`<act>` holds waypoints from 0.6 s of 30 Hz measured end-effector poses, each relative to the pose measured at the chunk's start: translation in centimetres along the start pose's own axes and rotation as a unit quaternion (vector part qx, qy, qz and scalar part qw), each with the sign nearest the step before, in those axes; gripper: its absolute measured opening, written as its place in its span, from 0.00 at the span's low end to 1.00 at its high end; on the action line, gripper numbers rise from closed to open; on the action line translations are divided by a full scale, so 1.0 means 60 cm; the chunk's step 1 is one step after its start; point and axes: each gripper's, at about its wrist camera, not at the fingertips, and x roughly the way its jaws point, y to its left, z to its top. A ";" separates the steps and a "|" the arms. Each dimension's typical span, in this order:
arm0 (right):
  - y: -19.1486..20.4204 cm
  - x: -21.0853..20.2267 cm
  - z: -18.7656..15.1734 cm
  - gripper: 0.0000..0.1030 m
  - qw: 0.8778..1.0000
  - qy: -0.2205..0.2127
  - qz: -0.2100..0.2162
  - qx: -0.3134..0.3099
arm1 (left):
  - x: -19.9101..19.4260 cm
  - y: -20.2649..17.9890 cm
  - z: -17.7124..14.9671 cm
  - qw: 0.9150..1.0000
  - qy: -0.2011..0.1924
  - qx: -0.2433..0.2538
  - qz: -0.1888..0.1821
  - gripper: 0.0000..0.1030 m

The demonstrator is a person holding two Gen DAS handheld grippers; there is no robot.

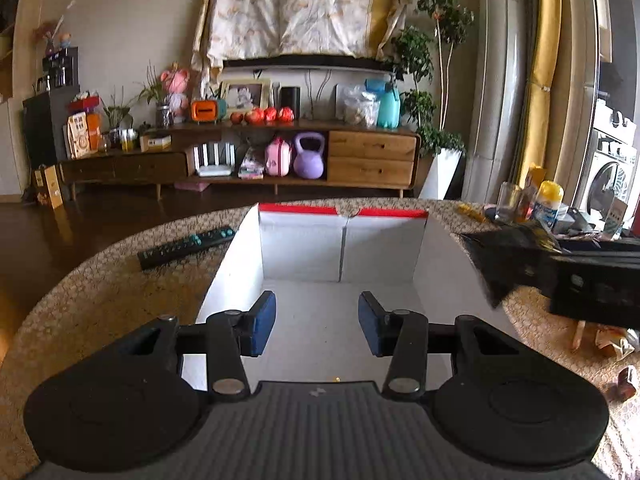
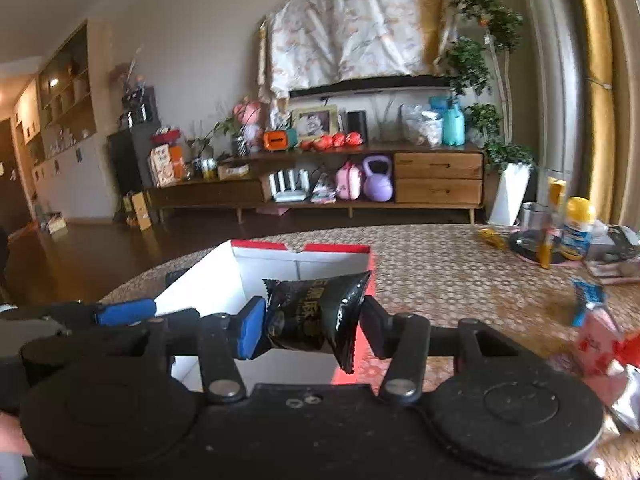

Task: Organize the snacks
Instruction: 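Carry both bags to the white box and open left tool over it, then lower the black bag into the box and open the right tool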

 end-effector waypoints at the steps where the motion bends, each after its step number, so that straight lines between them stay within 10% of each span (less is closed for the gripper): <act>1: 0.008 0.010 0.001 0.49 1.000 0.004 0.002 -0.005 | 0.005 0.001 -0.002 1.000 0.004 -0.001 -0.001 0.44; 18: 0.053 0.136 -0.014 0.49 0.992 0.122 0.008 -0.044 | 0.050 0.009 -0.032 0.999 0.046 -0.006 -0.018 0.44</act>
